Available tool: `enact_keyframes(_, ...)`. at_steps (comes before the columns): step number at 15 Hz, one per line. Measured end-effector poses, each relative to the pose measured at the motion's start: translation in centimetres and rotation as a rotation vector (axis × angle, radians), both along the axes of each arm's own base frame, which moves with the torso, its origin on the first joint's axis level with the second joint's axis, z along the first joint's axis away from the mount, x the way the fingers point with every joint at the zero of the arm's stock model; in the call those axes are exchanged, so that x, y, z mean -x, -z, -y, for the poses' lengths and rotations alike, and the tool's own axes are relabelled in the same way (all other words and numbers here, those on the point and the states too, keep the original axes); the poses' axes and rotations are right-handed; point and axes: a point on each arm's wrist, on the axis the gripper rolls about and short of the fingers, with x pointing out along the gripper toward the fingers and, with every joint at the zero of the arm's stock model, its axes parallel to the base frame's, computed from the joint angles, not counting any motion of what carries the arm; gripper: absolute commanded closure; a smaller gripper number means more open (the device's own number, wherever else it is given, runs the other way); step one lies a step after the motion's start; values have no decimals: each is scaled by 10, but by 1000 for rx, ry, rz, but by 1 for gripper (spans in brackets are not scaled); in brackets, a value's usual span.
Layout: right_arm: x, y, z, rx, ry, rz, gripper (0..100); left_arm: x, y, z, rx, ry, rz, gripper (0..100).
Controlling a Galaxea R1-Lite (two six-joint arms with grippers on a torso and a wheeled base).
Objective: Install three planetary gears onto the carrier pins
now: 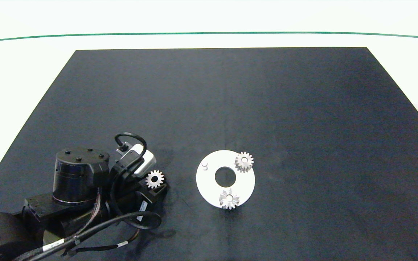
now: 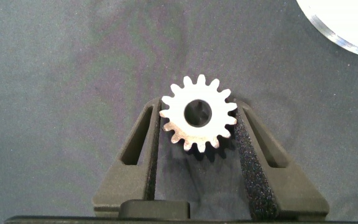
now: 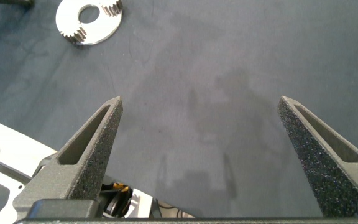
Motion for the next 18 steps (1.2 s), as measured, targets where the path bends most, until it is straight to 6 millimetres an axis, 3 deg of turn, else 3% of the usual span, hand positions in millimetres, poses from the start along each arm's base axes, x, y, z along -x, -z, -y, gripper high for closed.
enact_keyframes(13, 5, 22, 2, 4, 34, -19, 0, 2, -1, 0, 1, 3, 3, 95)
enact_keyframes(18, 9, 24, 3, -4, 41, -6, 0, 2, -4, 2, 5, 11, 14, 96)
